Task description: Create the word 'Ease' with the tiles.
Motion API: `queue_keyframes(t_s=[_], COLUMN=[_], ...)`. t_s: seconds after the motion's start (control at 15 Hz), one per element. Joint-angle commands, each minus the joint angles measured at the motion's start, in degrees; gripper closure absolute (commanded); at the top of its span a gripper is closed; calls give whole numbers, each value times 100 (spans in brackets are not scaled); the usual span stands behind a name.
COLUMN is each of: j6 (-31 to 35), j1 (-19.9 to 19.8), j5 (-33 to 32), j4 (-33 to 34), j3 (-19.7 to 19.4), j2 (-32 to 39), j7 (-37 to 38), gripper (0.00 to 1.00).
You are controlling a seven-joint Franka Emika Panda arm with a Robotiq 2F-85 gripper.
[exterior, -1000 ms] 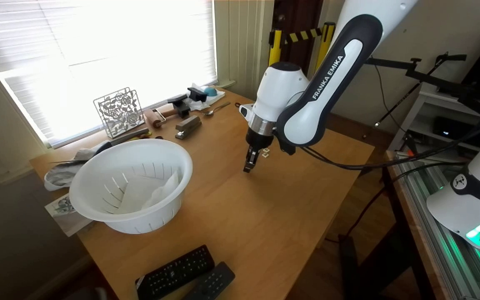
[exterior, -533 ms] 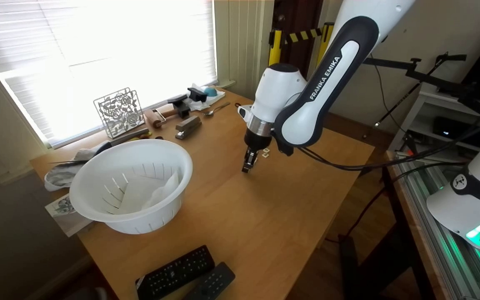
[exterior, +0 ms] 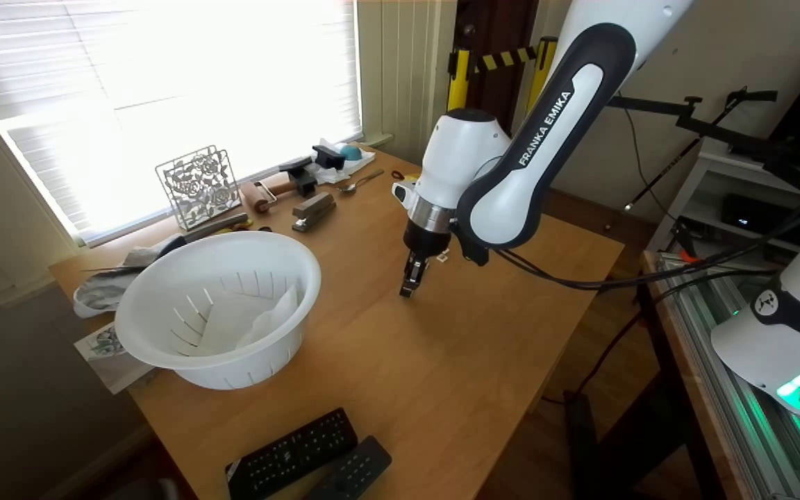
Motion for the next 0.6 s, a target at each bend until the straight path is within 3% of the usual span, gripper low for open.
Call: queue_keyframes(t_s=[0.0,0.53], j6=[-152,-442], j1=[-70,20], j5=[-11,15], j4=[34,-135], j3=[93,-53], j2=[10,-619], j7=[-82,-21], gripper=[100,100])
